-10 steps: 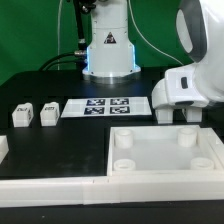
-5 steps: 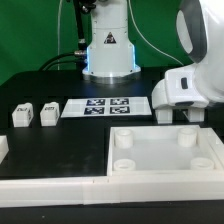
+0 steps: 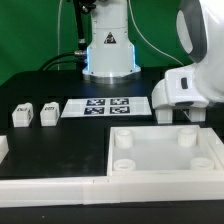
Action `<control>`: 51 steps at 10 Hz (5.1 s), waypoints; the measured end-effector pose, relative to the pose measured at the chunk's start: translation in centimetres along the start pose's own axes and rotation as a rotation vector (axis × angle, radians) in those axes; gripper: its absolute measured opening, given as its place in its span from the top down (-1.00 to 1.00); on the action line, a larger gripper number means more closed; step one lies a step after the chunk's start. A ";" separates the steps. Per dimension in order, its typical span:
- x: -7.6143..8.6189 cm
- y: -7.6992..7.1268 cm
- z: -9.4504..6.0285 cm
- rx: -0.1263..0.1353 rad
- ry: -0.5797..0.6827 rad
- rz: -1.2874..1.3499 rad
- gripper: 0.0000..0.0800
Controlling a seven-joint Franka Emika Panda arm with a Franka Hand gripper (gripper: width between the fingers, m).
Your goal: Assemble one leg
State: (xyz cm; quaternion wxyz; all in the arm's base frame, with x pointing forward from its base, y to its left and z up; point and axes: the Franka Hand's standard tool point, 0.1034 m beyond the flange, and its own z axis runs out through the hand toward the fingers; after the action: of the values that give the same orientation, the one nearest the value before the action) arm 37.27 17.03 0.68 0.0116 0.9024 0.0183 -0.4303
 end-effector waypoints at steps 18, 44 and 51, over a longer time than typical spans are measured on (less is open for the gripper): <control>-0.3 7.8 -22.5 0.004 1.286 -0.157 0.28; 9.7 6.9 -23.1 -0.010 1.476 -0.192 0.28; 10.6 6.7 -22.3 -0.010 1.495 -0.190 0.28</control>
Offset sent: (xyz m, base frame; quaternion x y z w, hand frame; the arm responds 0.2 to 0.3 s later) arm 0.0374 -0.0340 0.0555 -0.0562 0.1518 -0.1028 0.9814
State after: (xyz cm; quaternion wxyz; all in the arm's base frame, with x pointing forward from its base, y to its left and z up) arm 61.55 11.37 6.52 -0.0371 0.9485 0.1009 0.2978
